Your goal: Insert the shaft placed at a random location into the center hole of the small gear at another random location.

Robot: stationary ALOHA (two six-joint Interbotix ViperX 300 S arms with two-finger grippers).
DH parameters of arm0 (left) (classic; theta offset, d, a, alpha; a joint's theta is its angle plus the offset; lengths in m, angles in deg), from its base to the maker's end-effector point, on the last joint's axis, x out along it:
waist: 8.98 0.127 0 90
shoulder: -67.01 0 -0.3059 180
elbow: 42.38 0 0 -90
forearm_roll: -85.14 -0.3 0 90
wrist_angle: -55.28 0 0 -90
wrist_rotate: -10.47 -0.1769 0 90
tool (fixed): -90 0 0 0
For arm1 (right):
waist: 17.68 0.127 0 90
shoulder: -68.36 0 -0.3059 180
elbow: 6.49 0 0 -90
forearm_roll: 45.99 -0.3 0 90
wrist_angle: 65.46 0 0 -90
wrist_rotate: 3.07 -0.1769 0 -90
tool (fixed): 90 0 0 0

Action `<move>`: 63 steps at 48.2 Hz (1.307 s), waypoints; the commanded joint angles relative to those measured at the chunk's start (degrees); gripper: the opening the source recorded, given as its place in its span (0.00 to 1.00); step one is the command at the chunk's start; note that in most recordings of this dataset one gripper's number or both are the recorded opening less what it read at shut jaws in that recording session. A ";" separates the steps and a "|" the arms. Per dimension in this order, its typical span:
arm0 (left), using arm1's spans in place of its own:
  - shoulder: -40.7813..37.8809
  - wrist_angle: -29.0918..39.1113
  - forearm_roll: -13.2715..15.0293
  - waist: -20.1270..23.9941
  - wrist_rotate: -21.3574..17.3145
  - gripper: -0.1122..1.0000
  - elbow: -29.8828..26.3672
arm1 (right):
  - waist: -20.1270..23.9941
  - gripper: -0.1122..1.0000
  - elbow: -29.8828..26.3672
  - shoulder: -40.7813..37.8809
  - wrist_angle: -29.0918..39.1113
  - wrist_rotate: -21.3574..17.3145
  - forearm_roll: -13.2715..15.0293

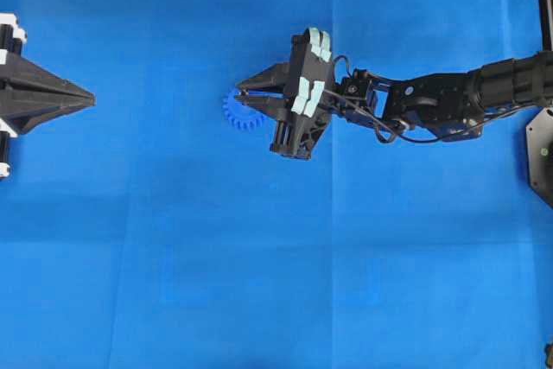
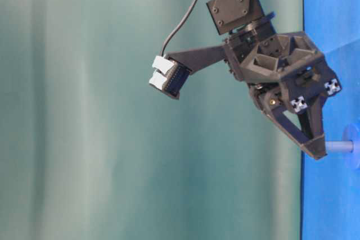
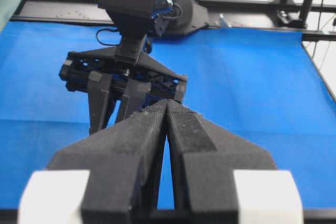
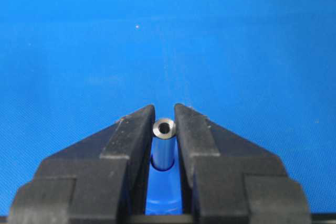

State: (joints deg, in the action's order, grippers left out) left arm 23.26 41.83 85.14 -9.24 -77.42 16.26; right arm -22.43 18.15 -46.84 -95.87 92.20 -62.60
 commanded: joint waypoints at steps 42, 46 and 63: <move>-0.18 -0.26 -0.09 -0.09 0.00 0.10 -0.35 | 0.00 0.13 -0.35 -2.11 -0.53 0.09 -2.29; -0.18 -0.26 -0.18 -0.09 0.00 0.10 -0.35 | 0.09 0.13 -0.35 -2.29 -0.44 0.09 -2.29; -0.18 -0.26 -0.18 -0.09 0.00 0.10 -0.35 | 0.09 0.13 -0.35 -2.55 -0.26 0.18 -2.20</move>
State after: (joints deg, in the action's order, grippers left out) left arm 23.26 41.83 85.14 -9.24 -77.42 16.44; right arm -22.34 18.15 -50.10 -95.96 92.29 -64.80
